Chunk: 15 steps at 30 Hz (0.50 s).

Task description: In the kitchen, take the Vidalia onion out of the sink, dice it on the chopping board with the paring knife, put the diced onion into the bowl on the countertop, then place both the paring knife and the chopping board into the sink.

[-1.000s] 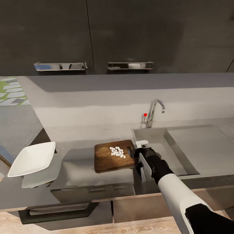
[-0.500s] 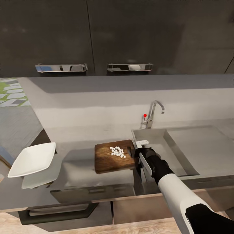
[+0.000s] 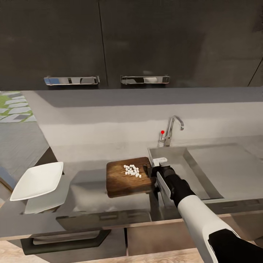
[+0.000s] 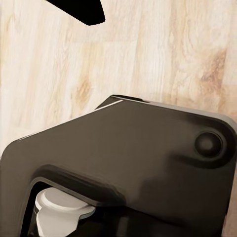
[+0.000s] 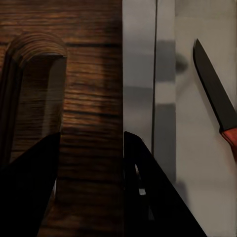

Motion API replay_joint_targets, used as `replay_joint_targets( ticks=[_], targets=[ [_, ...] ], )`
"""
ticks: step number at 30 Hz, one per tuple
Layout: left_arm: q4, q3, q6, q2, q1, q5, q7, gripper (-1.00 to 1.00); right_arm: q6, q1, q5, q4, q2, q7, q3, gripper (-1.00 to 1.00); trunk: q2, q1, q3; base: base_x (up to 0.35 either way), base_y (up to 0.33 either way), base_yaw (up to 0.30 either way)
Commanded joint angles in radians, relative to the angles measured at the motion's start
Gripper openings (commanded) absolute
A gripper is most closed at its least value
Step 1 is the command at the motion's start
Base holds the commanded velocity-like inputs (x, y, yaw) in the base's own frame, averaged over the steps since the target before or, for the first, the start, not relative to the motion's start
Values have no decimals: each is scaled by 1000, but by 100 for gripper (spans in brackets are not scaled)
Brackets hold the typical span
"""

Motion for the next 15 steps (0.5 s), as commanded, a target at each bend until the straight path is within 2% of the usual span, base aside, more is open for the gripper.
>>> replay_joint_targets(
  ticks=[1, 15],
  targets=[
    [3, -6, -5, -1, -1, 0, 2, 100, 4, -1, -8, -1, -1, -7, 4, -100, -2, 1, 0, 0, 0, 0],
    [3, -6, -5, -1, -1, 0, 2, 100, 4, -1, -8, -1, -1, -9, 4, -100, -2, 1, 22, 0, 0, 0]
  ],
)
